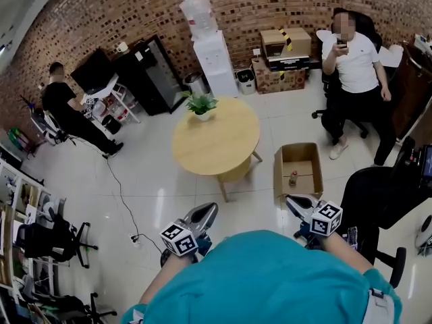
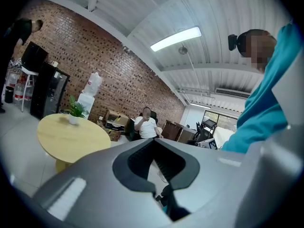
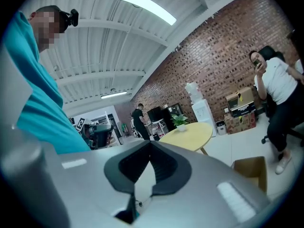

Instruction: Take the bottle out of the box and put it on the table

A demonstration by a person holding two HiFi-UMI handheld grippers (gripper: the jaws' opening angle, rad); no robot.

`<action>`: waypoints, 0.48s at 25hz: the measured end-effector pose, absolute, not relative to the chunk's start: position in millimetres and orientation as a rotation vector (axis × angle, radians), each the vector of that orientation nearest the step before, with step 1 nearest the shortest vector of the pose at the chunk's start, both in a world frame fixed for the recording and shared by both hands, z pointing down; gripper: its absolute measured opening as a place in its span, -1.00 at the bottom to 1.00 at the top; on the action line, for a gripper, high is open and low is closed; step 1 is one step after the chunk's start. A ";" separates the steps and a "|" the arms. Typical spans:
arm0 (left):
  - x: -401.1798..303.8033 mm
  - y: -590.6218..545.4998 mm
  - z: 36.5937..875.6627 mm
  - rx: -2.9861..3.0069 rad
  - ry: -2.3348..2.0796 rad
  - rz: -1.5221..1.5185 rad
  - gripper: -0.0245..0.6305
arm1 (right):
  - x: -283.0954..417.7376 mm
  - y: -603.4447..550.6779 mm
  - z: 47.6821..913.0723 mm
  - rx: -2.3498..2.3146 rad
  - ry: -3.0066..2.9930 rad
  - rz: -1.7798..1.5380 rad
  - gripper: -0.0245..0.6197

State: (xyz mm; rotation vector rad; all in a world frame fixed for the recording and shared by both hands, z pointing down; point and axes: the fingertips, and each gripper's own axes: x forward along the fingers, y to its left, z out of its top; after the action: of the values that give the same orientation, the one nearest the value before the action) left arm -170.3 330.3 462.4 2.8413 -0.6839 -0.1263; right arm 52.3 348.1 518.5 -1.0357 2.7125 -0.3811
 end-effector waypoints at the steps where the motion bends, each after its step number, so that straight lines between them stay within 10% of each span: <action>1: -178.4 319.7 461.8 2.831 -0.687 -0.138 -0.93 | 44.7 339.3 515.9 -1.037 2.719 -0.388 -0.92; 12: -321.0 155.5 437.3 2.801 -0.526 -0.242 -0.93 | -105.8 195.2 460.2 -1.203 2.759 -0.374 -0.92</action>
State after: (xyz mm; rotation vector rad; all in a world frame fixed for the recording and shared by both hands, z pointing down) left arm -321.0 155.5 437.3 2.8013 -0.5260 -0.2424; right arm -105.8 195.2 460.2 -1.2028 2.7591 -0.3735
